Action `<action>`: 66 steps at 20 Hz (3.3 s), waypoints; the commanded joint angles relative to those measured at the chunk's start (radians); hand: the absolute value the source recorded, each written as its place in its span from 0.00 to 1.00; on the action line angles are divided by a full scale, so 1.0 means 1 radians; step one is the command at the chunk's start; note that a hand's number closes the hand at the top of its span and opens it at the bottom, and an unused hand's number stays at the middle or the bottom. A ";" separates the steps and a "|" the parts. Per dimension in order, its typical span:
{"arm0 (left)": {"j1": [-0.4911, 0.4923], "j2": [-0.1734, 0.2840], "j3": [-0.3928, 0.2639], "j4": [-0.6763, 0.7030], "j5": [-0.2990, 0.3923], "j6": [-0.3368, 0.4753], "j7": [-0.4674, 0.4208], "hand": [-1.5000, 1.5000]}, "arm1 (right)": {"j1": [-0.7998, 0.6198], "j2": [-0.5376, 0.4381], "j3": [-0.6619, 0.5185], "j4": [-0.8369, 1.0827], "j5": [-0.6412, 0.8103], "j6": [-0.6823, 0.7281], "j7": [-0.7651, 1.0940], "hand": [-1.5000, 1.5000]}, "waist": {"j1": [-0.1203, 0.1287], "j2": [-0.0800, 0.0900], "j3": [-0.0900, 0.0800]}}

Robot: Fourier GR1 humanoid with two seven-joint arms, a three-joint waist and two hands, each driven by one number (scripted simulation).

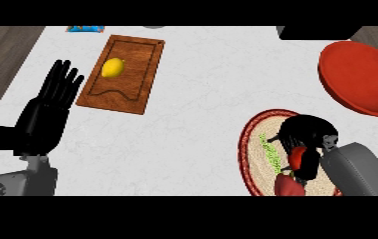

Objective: Pick the tomato from the placemat and place it in the bowl

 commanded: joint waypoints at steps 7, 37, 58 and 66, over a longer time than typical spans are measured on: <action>0.020 0.004 0.020 0.024 -0.006 -0.025 -0.031 0.50 | 0.126 -0.152 -0.040 -0.144 0.056 -0.218 -0.261 1.00 | -0.015 -0.002 0.002; 0.019 -0.007 0.015 -0.018 0.008 -0.048 0.001 0.50 | -0.107 -0.397 -0.731 0.274 -0.297 -0.482 -0.448 1.00 | 0.026 0.006 0.002; -0.124 -0.001 0.019 0.063 0.019 -0.065 0.003 0.50 | -0.514 -0.316 -0.608 0.997 -0.042 -0.740 -0.527 1.00 | 0.103 0.046 0.008; -0.116 -0.033 -0.010 0.073 -0.003 -0.050 -0.005 0.50 | -0.553 -0.283 -0.644 1.097 -0.089 -0.560 -0.618 0.00 | 0.092 0.044 0.011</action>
